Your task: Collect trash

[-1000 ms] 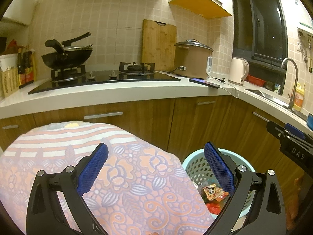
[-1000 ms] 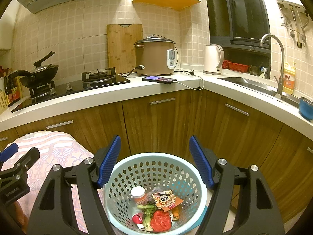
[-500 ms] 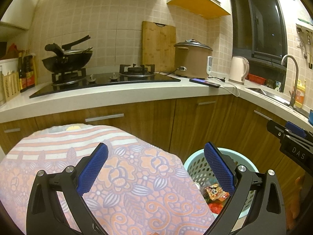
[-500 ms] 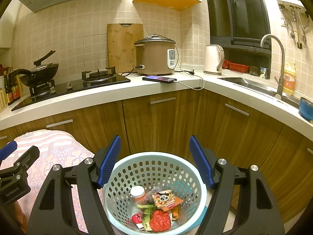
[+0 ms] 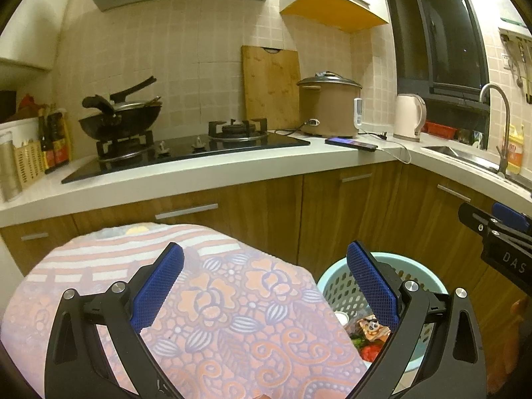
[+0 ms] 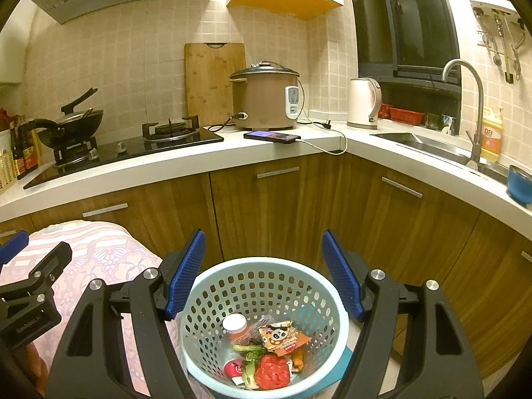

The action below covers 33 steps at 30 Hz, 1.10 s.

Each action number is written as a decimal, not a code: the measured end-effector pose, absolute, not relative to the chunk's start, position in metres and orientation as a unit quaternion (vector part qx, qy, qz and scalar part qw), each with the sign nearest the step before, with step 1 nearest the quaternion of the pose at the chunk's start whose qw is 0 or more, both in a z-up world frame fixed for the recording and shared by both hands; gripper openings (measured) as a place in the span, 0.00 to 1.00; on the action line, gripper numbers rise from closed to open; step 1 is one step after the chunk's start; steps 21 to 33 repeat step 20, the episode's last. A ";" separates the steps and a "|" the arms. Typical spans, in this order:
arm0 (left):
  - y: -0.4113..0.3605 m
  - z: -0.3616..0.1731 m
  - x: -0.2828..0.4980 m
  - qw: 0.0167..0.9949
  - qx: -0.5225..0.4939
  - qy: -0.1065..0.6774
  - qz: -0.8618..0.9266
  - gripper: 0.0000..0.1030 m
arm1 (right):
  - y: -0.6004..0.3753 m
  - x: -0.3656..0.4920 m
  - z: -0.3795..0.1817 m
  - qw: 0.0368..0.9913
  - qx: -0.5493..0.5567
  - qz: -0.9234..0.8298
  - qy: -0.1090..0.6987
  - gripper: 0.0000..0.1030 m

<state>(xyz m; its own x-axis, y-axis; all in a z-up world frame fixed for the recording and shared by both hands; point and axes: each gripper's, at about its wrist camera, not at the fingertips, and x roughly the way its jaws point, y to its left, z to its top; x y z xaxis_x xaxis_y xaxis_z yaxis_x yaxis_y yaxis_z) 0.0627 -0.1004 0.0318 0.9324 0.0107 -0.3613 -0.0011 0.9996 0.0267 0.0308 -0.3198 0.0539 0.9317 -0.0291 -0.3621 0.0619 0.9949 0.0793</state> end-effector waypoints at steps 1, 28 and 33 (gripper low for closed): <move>-0.100 0.033 0.060 0.983 0.012 0.183 0.004 0.93 | -0.319 0.029 0.055 0.982 0.044 -0.023 0.182 0.66; -0.084 0.042 0.012 0.983 0.002 0.183 -0.005 0.93 | -0.305 -0.010 0.058 0.981 0.038 -0.020 0.190 0.66; -0.084 0.042 0.012 0.983 0.002 0.183 -0.005 0.93 | -0.305 -0.010 0.058 0.981 0.038 -0.020 0.190 0.66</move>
